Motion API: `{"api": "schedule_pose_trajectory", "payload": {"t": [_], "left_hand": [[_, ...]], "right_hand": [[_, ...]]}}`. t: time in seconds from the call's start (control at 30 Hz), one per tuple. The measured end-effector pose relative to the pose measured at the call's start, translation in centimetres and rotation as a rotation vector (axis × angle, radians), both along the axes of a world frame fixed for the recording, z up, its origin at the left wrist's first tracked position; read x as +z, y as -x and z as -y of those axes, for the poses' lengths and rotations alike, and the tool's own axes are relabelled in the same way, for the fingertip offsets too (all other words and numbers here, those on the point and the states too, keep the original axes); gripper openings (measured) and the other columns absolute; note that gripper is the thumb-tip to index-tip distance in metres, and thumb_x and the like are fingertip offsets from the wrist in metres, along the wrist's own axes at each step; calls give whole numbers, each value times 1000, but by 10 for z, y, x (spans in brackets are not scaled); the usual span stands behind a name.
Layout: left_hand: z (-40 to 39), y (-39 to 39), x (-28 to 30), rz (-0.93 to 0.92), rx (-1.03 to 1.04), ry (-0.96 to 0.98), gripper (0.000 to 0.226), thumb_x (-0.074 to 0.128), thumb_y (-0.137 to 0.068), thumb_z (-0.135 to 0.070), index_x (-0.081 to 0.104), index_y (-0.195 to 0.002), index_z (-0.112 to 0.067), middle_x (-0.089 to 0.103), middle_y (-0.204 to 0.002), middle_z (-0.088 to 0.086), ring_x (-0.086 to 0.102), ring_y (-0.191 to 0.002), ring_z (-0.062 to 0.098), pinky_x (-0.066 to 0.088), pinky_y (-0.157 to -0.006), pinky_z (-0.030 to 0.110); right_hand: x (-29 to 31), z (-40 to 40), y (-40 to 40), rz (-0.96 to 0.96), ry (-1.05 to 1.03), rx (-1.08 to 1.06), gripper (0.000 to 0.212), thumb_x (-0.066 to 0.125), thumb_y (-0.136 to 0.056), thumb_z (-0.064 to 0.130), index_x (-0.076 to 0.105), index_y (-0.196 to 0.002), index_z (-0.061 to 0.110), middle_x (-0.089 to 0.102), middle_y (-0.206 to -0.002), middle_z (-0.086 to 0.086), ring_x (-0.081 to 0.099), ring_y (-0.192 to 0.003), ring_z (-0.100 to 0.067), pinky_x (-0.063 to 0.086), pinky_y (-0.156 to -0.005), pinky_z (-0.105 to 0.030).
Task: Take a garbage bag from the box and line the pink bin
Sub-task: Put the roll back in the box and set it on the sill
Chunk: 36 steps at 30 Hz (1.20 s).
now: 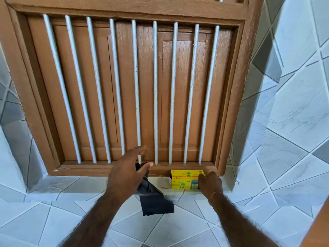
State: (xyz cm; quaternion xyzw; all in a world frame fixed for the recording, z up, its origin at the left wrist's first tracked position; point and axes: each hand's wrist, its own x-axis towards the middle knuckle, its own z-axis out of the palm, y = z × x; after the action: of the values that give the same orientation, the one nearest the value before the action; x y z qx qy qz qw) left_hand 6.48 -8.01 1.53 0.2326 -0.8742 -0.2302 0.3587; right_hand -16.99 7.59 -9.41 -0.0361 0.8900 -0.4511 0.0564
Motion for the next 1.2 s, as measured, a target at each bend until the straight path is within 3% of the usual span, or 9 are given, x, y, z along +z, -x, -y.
{"api": "schedule_pose_trajectory", "payload": {"t": [0.27,0.37,0.43,0.5,0.6,0.67,0.87,1.0,1.2], "left_hand": [[3,1,-9,124,-47,-81,41,69,-82,-40,58,-120,-30,64,-110,-12,52,-91,2,42,-78,22],[-1,11,-18,226,-46,-150,15,68,-84,-36,59,-95,-34,58,-86,-16,52,-75,1,43,-66,21],[0,23,-30,307,-43,-214,15,68,-83,-34,54,-78,-32,58,-76,-13,53,-71,3,48,-66,24],[4,36,-47,379,-52,-271,12,68,-83,-34,61,-88,-26,65,-88,-5,59,-80,11,51,-77,29],[8,57,-72,444,-59,-343,46,65,-84,-33,56,-125,-14,62,-124,2,58,-110,18,45,-94,29],[5,72,-83,484,-53,-380,52,61,-84,-30,50,-132,-13,57,-132,5,55,-117,22,42,-95,28],[0,99,-99,240,-21,-582,36,52,-78,-13,69,-109,-19,71,-99,1,66,-81,17,50,-66,26],[-10,102,-105,49,-46,-700,29,56,-75,-10,75,-88,-28,74,-79,-4,69,-77,21,55,-75,39],[-20,107,-103,43,-93,-652,22,64,-85,-23,72,-105,-29,73,-96,-12,66,-88,6,52,-87,33]], "right_hand": [[4,2,-8,-58,-49,-30,36,53,-94,34,57,-107,1,66,-112,-24,60,-105,-41,51,-90,-42],[3,-1,-7,-51,-19,-30,34,53,-94,33,56,-108,2,66,-112,-23,60,-106,-40,51,-90,-42],[2,-1,-5,-34,9,-26,33,54,-94,32,57,-109,2,66,-112,-23,60,-106,-40,51,-89,-41],[0,-2,-2,-28,25,-18,34,55,-94,32,58,-108,2,66,-111,-22,62,-104,-40,52,-88,-42],[-3,-2,3,-10,55,5,34,55,-92,34,59,-106,4,68,-108,-20,63,-100,-38,54,-88,-44],[-8,-3,9,15,91,18,34,55,-91,36,59,-106,5,69,-106,-19,64,-98,-37,55,-86,-45],[-23,-6,21,101,250,28,34,61,-85,40,64,-102,11,70,-98,-12,69,-81,-29,61,-75,-42],[-32,-8,29,142,336,64,37,64,-80,44,65,-105,16,70,-102,-8,69,-84,-28,62,-74,-45],[-28,-9,24,147,388,70,27,66,-86,36,68,-104,14,70,-102,-9,69,-84,-27,62,-71,-44]]}}
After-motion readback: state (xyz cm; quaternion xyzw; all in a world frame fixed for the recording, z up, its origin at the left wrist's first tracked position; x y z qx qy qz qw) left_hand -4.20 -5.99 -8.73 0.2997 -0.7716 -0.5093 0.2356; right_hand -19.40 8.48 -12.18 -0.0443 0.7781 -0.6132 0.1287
